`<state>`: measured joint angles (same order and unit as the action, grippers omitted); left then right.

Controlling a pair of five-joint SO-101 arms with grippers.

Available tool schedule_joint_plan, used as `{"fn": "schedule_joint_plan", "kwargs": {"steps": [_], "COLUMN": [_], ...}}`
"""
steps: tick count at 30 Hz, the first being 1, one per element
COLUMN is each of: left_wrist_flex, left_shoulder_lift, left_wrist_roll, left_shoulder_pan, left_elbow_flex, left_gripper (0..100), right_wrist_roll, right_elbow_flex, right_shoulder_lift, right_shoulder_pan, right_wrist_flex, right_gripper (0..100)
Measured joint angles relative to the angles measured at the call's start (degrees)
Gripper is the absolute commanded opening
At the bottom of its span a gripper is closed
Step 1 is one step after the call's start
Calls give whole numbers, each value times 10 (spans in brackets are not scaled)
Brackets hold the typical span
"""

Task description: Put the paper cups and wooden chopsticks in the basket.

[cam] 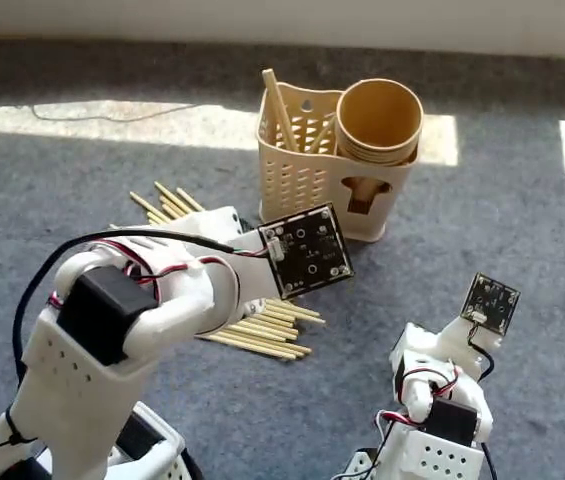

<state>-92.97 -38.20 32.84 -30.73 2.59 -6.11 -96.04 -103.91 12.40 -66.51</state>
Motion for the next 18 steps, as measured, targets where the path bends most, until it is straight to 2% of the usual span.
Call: {"fn": "schedule_joint_plan", "kwargs": {"steps": [4,9,18], "left_wrist_flex": [67,168,293], "left_shoulder_lift": [0,0,0], "left_wrist_roll": [-7,-60,-71], "left_shoulder_pan": [0,0,0], "left_elbow_flex": [-7,-7,-7], "left_gripper": [6,6,6], "right_wrist_roll": [0,0,0], "right_elbow_flex": [0,0,0], "right_shoulder_lift": [0,0,0], "right_shoulder_pan": [0,0,18], "right_wrist_flex": [0,0,0], "right_gripper": [5,5,5]}}
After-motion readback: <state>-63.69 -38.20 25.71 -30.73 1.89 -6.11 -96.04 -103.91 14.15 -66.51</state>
